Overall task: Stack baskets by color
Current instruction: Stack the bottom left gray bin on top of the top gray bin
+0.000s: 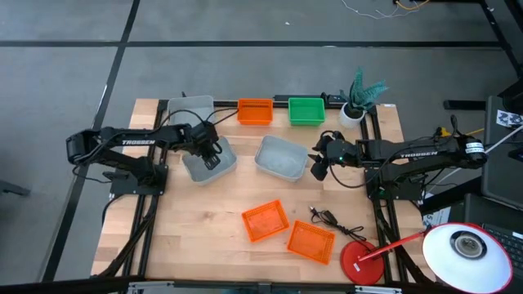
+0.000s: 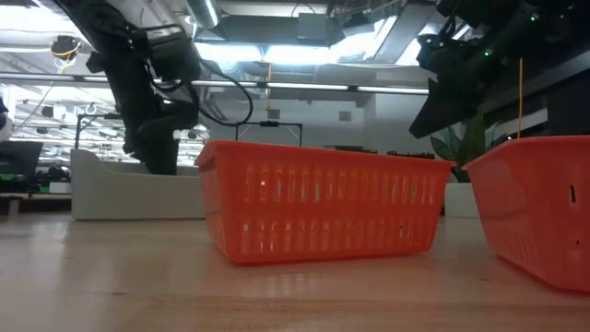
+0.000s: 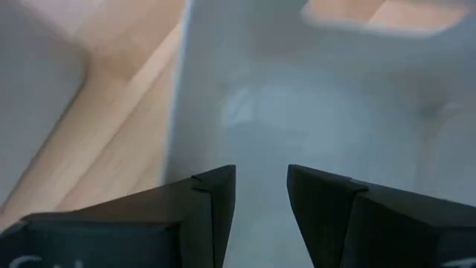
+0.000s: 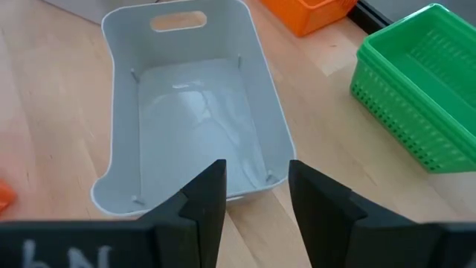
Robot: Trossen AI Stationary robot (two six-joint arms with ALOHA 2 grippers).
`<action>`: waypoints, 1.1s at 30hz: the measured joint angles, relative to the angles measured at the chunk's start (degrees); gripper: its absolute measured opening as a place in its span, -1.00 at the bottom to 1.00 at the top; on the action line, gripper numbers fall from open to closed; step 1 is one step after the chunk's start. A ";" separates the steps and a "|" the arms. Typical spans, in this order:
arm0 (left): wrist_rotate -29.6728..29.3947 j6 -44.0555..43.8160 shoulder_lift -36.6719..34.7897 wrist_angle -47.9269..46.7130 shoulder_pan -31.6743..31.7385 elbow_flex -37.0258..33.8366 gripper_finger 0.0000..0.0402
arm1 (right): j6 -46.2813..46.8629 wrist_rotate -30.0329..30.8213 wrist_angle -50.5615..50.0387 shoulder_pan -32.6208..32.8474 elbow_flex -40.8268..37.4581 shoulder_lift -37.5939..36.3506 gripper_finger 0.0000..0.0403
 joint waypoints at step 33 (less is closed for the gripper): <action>-8.23 7.57 -2.45 -11.49 4.83 1.24 -0.45 | -1.09 0.00 -0.29 0.00 0.00 0.00 -0.27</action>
